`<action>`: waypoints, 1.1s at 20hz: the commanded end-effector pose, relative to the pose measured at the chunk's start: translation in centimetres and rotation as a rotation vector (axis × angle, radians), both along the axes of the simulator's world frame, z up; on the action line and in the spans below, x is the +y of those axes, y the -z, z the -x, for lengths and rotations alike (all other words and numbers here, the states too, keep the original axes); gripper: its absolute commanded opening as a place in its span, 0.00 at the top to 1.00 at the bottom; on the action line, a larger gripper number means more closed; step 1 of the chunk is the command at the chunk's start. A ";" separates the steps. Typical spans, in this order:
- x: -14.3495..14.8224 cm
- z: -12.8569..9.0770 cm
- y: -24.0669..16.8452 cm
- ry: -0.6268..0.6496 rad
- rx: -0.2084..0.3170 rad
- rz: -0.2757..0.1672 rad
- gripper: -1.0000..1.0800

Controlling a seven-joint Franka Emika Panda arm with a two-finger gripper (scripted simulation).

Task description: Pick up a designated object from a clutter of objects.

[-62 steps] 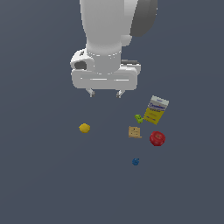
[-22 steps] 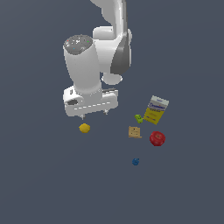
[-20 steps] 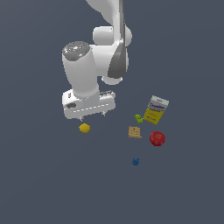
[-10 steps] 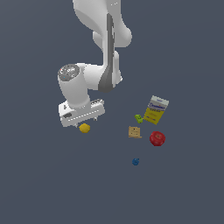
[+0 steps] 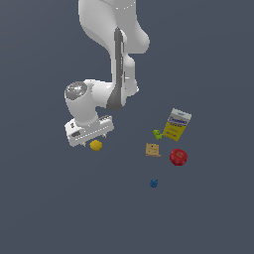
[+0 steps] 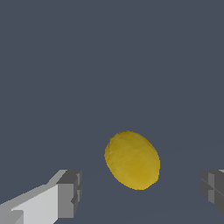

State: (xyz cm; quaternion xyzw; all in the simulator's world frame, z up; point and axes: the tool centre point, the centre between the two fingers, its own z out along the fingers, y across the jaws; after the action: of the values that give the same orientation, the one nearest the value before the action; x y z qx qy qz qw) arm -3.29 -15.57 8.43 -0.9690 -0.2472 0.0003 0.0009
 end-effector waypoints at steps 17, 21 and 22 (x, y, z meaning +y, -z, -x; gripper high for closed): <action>-0.3 0.4 4.3 -0.014 -0.001 0.002 0.04; -0.4 0.4 5.4 -0.014 -0.001 0.002 0.04; -0.4 0.4 5.5 -0.014 -0.001 0.002 0.04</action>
State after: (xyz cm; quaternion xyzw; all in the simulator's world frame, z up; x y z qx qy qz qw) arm -3.69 -15.91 3.20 -0.9672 -0.2540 0.0006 0.0004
